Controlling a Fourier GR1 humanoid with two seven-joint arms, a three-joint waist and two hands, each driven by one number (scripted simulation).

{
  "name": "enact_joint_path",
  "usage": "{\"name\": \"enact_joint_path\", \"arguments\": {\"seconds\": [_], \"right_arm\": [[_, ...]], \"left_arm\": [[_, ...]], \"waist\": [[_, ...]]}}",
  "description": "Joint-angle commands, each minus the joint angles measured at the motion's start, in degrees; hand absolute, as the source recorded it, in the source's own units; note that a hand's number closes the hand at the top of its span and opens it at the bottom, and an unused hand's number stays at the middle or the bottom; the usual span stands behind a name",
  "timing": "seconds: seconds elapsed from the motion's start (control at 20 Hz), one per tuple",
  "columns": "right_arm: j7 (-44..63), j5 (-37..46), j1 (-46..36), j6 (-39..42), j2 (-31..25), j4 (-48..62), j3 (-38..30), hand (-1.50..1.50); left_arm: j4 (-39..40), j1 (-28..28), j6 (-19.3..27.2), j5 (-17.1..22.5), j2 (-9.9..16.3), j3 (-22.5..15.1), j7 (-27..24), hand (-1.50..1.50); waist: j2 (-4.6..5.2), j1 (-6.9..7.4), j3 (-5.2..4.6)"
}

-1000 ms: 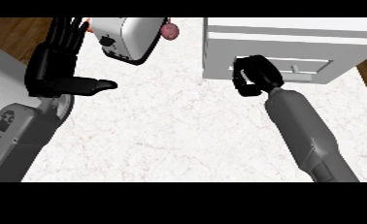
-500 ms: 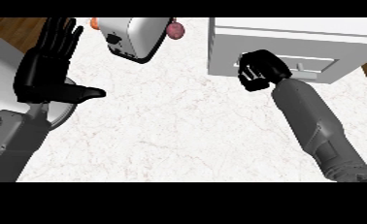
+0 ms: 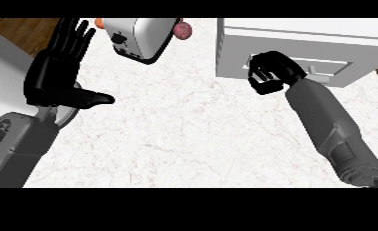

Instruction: Pick up the cup, place it into the drawer and close the drawer

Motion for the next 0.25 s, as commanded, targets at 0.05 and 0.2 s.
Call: {"name": "enact_joint_path", "arguments": {"seconds": [0.05,0.2], "right_arm": [[5.63,-1.61,-5.89,-2.98,-5.46,2.91,-4.43,1.50],[4.52,-1.70,-4.96,-3.83,-5.14,3.34,-4.57,1.50]], "left_arm": [[1.23,-0.64,-0.46,0.30,-0.25,0.55,0.33,-1.50],[0.69,0.42,-0.10,-0.94,-1.81,-1.14,-0.63,-1.50]], "waist": [[2.39,1.33,0.52],[2.37,1.57,0.55]]}}
